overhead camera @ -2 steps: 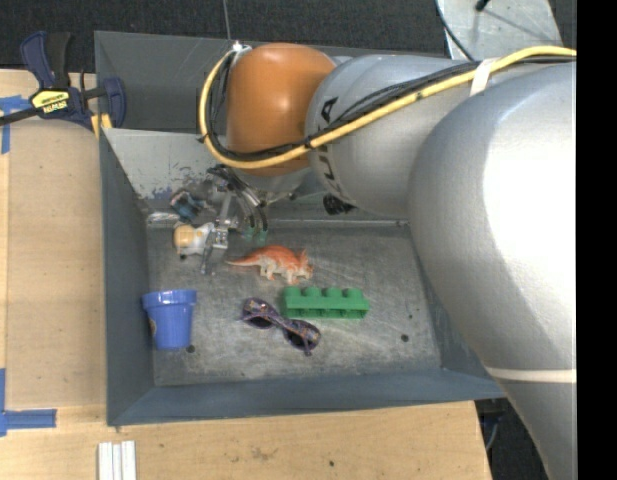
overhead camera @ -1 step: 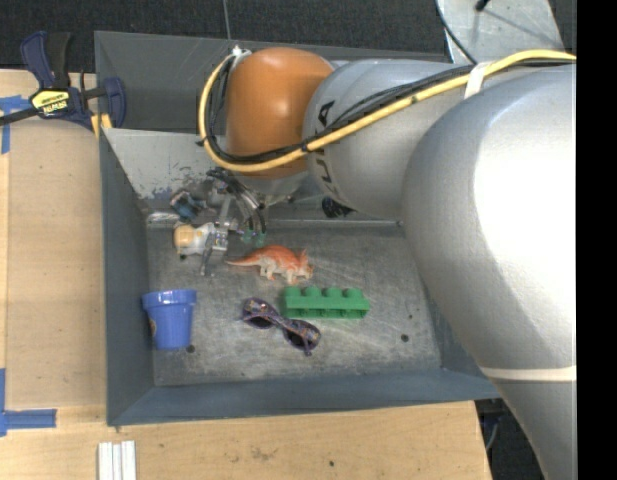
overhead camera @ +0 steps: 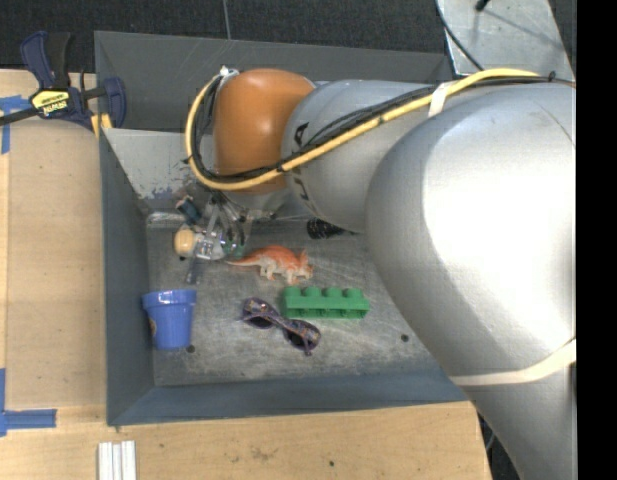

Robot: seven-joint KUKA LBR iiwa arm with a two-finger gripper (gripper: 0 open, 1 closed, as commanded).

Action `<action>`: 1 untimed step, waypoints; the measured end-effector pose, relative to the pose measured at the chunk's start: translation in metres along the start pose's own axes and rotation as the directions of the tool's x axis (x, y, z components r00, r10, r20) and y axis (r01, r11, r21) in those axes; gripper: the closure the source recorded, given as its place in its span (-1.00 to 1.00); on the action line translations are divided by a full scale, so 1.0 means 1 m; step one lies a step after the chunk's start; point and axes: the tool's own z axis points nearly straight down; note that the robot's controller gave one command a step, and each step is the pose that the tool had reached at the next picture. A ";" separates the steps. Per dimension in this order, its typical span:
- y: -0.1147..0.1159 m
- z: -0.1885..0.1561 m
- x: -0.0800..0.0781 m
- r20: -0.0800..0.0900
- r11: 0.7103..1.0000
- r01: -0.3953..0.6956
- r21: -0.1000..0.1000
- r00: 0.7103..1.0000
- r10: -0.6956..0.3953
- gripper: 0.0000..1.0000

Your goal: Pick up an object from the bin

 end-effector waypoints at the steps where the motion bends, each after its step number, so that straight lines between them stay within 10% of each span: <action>1: -0.009 -0.004 -0.004 0.020 0.999 0.030 -0.011 0.999 -0.030 1.00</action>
Offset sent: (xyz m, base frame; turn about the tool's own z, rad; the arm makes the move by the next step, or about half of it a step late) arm 0.0000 0.0000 0.0000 0.0000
